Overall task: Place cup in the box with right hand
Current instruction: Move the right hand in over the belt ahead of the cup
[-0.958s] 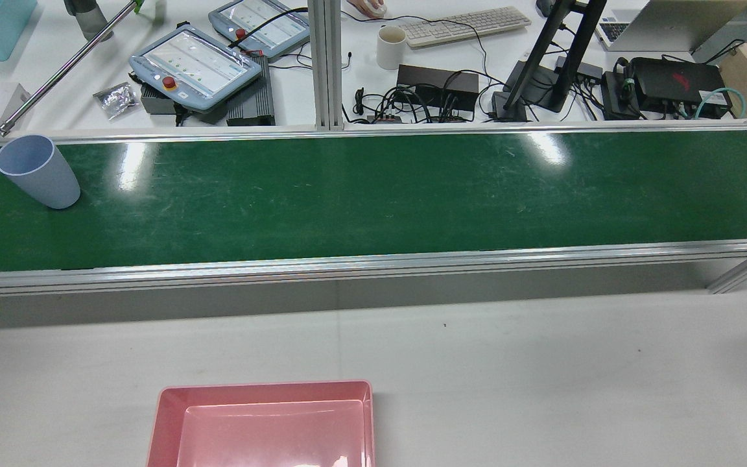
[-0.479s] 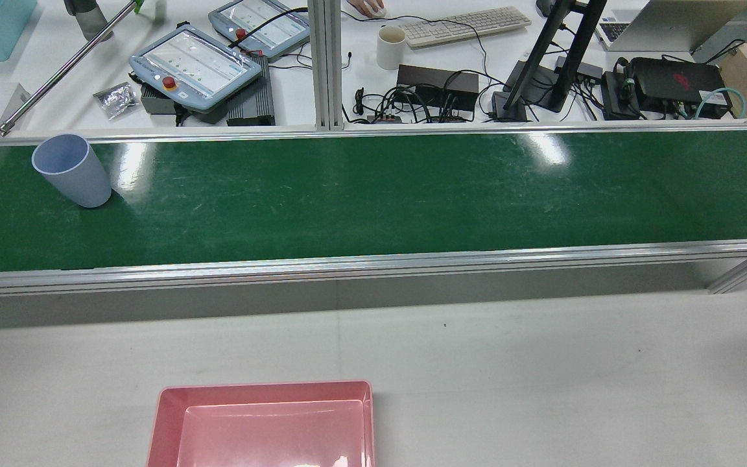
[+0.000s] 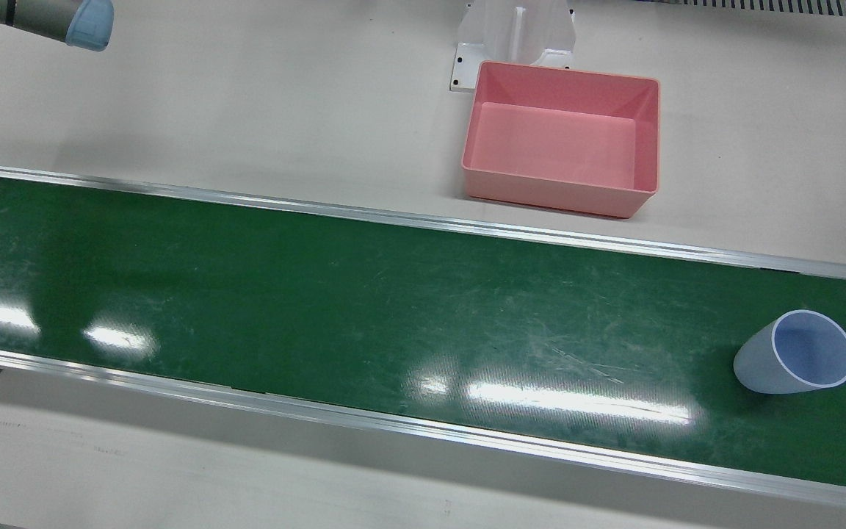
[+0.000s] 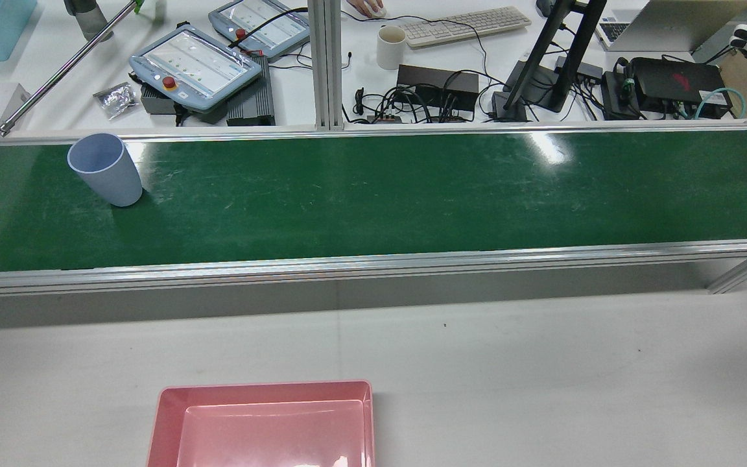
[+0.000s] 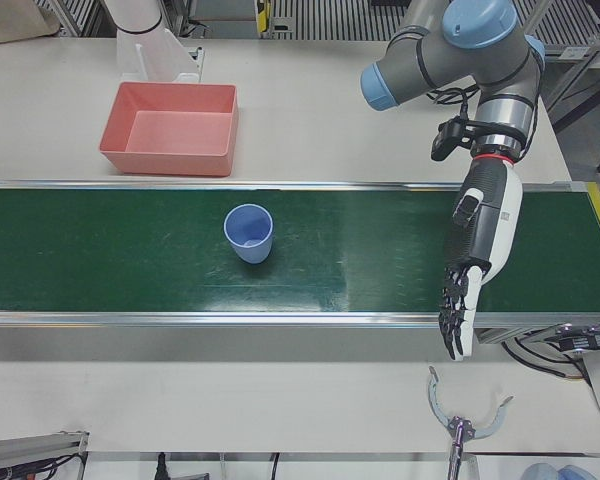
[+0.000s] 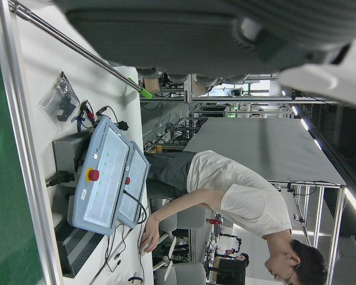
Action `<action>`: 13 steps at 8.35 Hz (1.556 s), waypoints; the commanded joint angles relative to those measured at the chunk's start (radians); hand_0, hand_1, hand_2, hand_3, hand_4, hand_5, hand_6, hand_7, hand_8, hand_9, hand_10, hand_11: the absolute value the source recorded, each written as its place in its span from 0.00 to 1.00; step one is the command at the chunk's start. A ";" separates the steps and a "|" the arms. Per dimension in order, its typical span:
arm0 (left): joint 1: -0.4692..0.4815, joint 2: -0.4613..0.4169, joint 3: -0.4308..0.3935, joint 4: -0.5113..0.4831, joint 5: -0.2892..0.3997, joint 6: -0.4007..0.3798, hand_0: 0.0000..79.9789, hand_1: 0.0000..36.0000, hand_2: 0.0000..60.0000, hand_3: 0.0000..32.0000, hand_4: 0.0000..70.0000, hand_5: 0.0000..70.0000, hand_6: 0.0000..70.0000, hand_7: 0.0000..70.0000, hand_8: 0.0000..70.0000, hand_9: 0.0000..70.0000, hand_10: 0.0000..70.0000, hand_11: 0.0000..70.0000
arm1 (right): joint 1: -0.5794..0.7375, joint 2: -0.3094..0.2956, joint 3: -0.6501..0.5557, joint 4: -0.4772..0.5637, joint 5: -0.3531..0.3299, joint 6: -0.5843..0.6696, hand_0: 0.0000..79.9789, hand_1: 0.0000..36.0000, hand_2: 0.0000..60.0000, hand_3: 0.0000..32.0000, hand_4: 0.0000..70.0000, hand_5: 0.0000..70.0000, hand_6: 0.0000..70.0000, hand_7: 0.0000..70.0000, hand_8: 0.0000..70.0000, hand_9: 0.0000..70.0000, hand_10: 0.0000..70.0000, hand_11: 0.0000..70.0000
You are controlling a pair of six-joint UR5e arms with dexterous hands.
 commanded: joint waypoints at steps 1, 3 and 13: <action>0.000 0.000 0.000 0.000 0.000 0.000 0.00 0.00 0.00 0.00 0.00 0.00 0.00 0.00 0.00 0.00 0.00 0.00 | -0.203 0.016 0.075 -0.039 0.176 -0.061 0.59 0.04 0.00 0.00 0.51 0.05 0.21 0.91 0.22 0.45 0.13 0.20; -0.001 0.000 0.000 0.000 0.000 0.000 0.00 0.00 0.00 0.00 0.00 0.00 0.00 0.00 0.00 0.00 0.00 0.00 | -0.299 0.063 0.028 -0.040 0.241 -0.096 0.59 0.03 0.00 0.00 0.54 0.05 0.21 0.90 0.20 0.43 0.12 0.19; -0.001 0.000 0.000 0.000 0.000 0.000 0.00 0.00 0.00 0.00 0.00 0.00 0.00 0.00 0.00 0.00 0.00 0.00 | -0.367 0.176 0.028 -0.258 0.246 -0.092 0.58 0.00 0.00 0.00 0.57 0.03 0.18 0.79 0.13 0.30 0.08 0.12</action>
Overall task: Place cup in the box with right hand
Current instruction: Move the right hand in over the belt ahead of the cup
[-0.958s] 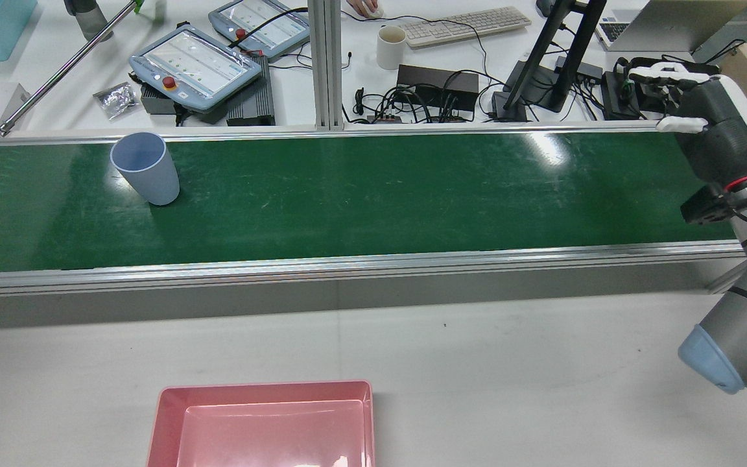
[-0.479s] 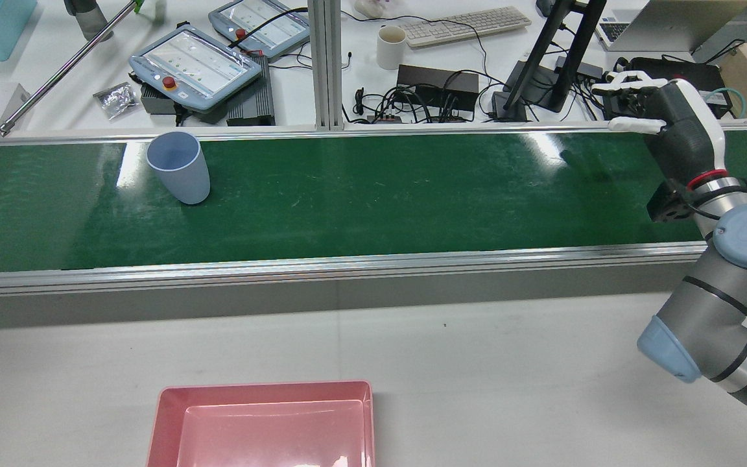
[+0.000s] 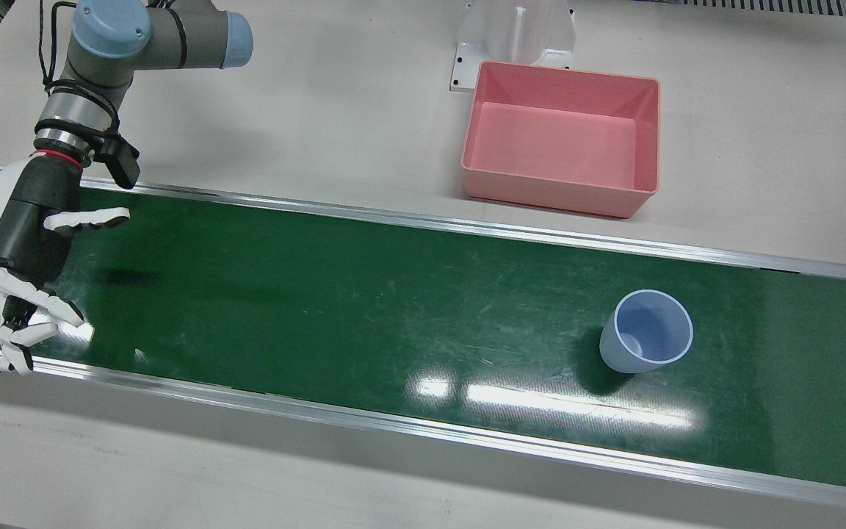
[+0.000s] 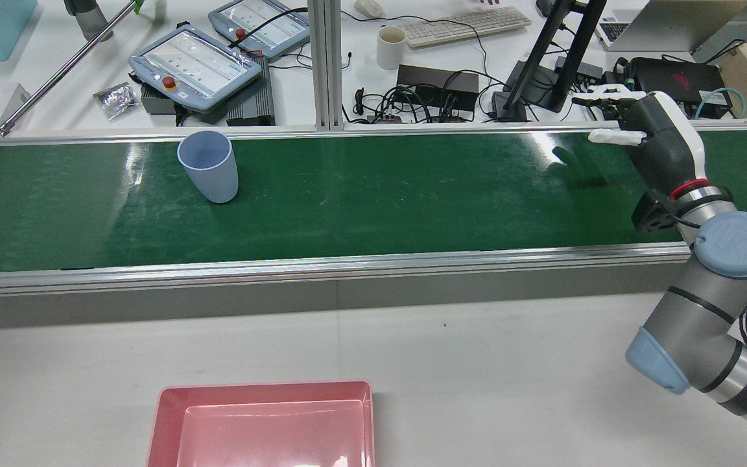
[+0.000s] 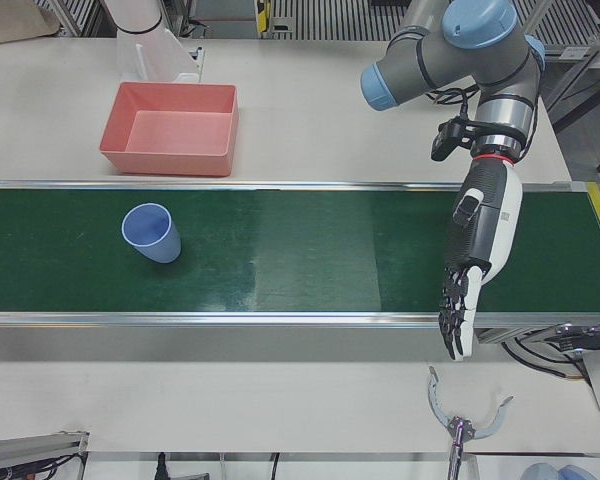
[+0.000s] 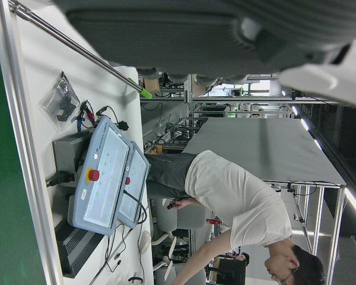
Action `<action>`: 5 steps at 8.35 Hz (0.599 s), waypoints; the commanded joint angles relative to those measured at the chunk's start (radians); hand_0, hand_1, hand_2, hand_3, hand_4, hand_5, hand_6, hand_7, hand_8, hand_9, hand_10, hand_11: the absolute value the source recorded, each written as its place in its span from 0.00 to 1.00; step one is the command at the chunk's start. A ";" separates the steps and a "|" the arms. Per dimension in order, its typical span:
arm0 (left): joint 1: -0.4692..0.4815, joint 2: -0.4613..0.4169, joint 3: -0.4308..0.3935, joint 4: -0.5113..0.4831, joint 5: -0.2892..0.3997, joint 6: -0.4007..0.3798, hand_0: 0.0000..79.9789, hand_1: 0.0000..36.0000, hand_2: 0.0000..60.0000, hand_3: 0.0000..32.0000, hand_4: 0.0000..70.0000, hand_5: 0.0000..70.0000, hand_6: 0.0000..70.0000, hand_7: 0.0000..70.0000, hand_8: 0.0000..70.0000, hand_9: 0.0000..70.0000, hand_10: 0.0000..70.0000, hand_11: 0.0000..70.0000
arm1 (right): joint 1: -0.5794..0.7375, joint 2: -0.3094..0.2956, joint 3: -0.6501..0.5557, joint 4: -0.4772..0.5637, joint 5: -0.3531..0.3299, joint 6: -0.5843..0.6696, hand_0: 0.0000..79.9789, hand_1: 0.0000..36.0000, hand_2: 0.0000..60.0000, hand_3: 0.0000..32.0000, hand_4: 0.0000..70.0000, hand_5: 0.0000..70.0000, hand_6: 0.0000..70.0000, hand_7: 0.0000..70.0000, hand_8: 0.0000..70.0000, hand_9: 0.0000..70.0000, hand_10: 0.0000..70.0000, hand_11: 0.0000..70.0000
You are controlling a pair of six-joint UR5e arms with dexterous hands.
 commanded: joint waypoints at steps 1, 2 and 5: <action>-0.001 0.000 0.000 0.000 0.000 0.000 0.00 0.00 0.00 0.00 0.00 0.00 0.00 0.00 0.00 0.00 0.00 0.00 | -0.005 -0.011 0.020 -0.002 0.000 0.003 0.58 0.00 0.00 0.00 0.49 0.03 0.17 0.75 0.12 0.29 0.07 0.11; -0.001 0.000 0.000 0.000 0.000 0.000 0.00 0.00 0.00 0.00 0.00 0.00 0.00 0.00 0.00 0.00 0.00 0.00 | -0.011 -0.011 0.022 -0.002 -0.001 0.001 0.58 0.00 0.00 0.00 0.46 0.04 0.17 0.75 0.13 0.29 0.07 0.11; 0.000 0.000 0.000 0.000 0.000 0.000 0.00 0.00 0.00 0.00 0.00 0.00 0.00 0.00 0.00 0.00 0.00 0.00 | -0.060 -0.008 0.014 -0.002 -0.001 -0.020 0.58 0.00 0.00 0.00 0.44 0.04 0.17 0.75 0.13 0.30 0.07 0.11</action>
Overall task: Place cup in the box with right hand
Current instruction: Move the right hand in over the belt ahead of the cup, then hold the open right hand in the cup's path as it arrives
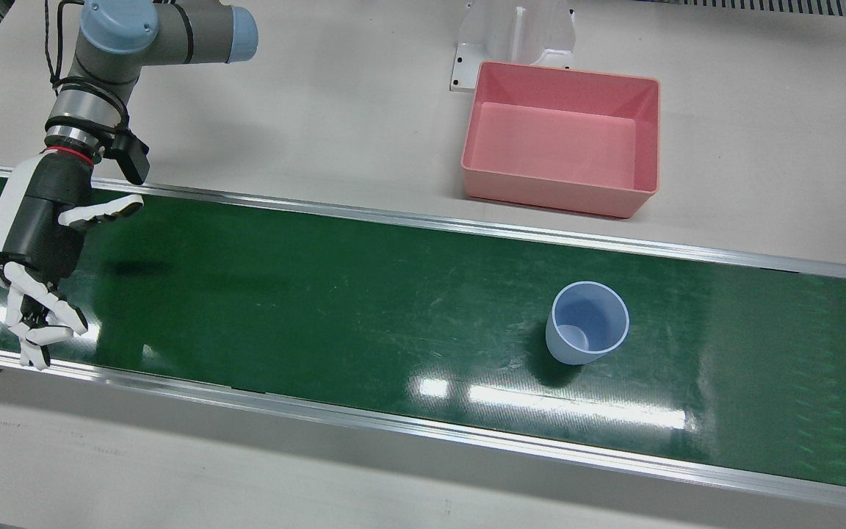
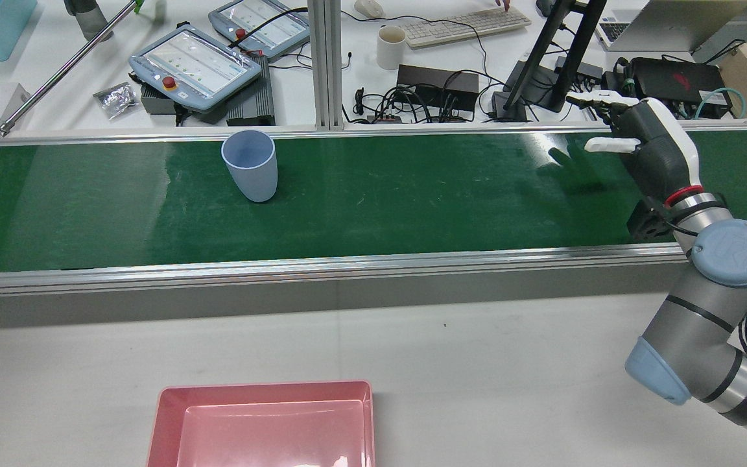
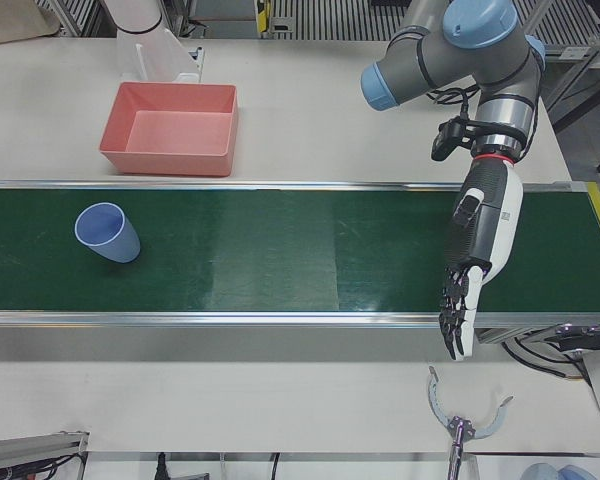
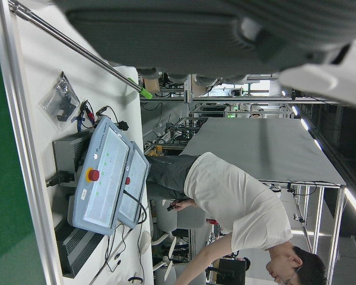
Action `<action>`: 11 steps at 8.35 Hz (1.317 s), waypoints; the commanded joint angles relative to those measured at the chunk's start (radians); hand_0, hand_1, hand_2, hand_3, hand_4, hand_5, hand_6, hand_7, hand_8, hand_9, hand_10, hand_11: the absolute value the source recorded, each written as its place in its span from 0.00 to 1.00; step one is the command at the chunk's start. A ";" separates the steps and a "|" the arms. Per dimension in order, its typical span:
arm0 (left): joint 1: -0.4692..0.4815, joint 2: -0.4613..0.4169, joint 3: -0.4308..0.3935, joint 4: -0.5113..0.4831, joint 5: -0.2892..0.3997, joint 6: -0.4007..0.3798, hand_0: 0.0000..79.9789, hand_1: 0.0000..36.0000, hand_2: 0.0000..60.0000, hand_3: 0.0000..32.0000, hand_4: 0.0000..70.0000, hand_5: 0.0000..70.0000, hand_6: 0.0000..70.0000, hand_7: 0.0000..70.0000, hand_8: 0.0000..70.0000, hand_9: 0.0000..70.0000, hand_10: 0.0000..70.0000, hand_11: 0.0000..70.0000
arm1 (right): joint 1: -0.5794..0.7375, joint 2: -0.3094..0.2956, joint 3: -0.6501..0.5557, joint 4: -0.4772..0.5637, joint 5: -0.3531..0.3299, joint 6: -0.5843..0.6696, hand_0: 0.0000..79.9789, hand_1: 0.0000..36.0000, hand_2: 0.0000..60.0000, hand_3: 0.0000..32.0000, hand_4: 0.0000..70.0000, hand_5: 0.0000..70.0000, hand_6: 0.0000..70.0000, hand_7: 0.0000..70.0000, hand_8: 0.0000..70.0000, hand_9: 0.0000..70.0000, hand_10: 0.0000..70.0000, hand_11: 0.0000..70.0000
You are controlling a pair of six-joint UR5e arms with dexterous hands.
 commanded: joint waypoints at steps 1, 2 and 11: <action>-0.001 0.000 0.000 0.000 0.000 0.000 0.00 0.00 0.00 0.00 0.00 0.00 0.00 0.00 0.00 0.00 0.00 0.00 | -0.037 0.006 -0.005 0.000 0.001 -0.029 0.58 0.00 0.00 0.00 0.44 0.04 0.17 0.77 0.13 0.31 0.07 0.12; -0.001 0.000 0.000 0.000 0.000 0.000 0.00 0.00 0.00 0.00 0.00 0.00 0.00 0.00 0.00 0.00 0.00 0.00 | -0.037 0.007 -0.005 0.000 0.001 -0.031 0.58 0.00 0.00 0.00 0.45 0.04 0.18 0.78 0.14 0.32 0.08 0.12; 0.001 0.000 0.000 0.000 0.000 0.000 0.00 0.00 0.00 0.00 0.00 0.00 0.00 0.00 0.00 0.00 0.00 0.00 | -0.095 0.023 -0.010 0.003 0.092 -0.086 0.58 0.00 0.00 0.00 0.63 0.03 0.18 0.85 0.13 0.34 0.07 0.10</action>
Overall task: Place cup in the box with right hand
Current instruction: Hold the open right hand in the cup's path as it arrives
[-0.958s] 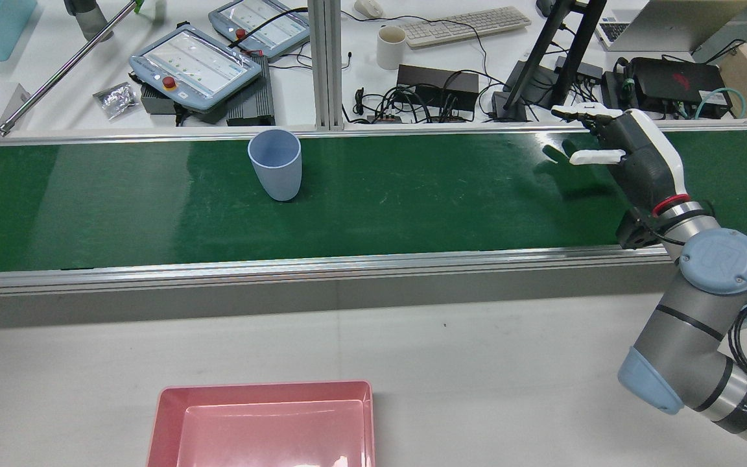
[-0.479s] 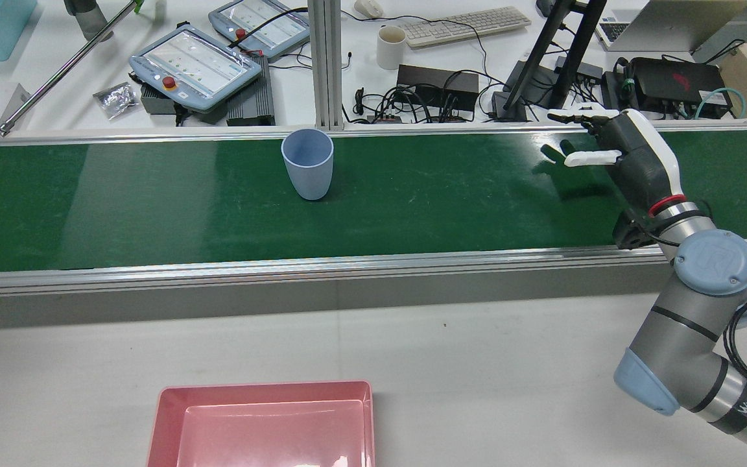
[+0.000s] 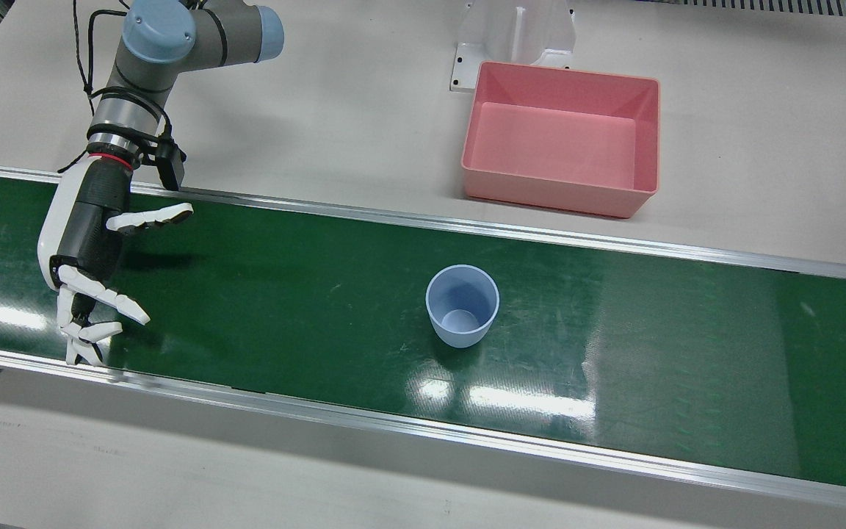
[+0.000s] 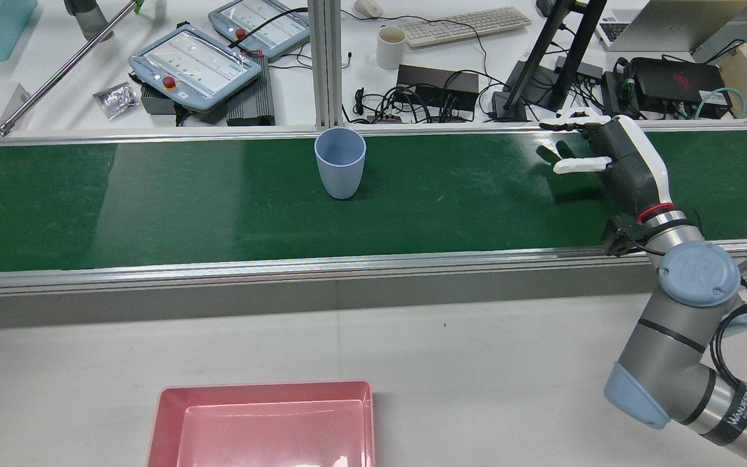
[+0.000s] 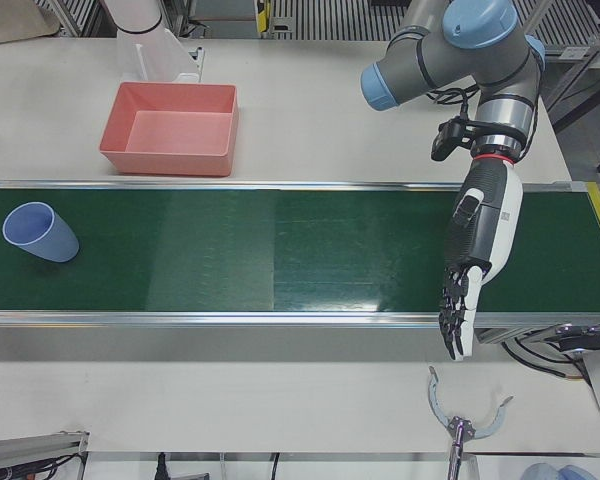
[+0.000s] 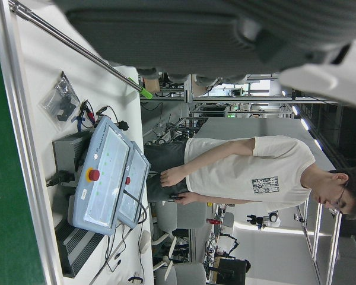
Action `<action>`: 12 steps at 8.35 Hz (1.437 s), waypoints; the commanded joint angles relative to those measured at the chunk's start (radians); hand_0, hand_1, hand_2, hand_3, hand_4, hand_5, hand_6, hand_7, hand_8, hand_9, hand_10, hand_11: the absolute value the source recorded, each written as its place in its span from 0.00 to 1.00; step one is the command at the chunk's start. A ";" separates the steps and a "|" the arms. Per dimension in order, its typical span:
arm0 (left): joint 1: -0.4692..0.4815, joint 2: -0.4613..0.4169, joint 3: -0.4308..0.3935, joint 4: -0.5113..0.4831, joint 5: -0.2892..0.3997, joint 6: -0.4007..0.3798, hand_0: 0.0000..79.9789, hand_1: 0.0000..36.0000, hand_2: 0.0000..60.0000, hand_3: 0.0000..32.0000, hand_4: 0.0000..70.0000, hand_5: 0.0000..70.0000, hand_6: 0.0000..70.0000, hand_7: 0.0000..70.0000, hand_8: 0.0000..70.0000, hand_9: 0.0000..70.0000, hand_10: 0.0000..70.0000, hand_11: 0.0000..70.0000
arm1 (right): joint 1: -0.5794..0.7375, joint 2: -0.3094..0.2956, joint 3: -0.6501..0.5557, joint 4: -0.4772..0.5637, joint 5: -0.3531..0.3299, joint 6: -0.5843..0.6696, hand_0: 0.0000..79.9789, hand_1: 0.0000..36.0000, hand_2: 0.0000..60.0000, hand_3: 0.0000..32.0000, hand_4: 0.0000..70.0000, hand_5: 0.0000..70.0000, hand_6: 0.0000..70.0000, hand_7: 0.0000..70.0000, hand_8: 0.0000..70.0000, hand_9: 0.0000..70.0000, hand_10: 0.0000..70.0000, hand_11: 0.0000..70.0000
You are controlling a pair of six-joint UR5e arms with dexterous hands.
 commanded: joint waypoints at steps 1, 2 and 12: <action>-0.001 0.000 0.000 0.000 0.000 0.000 0.00 0.00 0.00 0.00 0.00 0.00 0.00 0.00 0.00 0.00 0.00 0.00 | -0.006 0.000 0.000 -0.002 0.003 -0.008 0.58 0.00 0.00 0.00 0.61 0.03 0.18 0.84 0.13 0.33 0.07 0.10; -0.001 0.000 0.000 0.000 0.000 0.000 0.00 0.00 0.00 0.00 0.00 0.00 0.00 0.00 0.00 0.00 0.00 0.00 | -0.006 -0.003 0.000 -0.004 0.003 -0.008 0.58 0.00 0.00 0.00 0.61 0.03 0.18 0.84 0.13 0.33 0.06 0.10; -0.001 0.000 0.000 0.000 0.000 0.000 0.00 0.00 0.00 0.00 0.00 0.00 0.00 0.00 0.00 0.00 0.00 0.00 | 0.010 -0.002 -0.008 -0.004 0.004 -0.013 0.58 0.00 0.00 0.00 0.67 0.02 0.18 0.85 0.13 0.34 0.06 0.09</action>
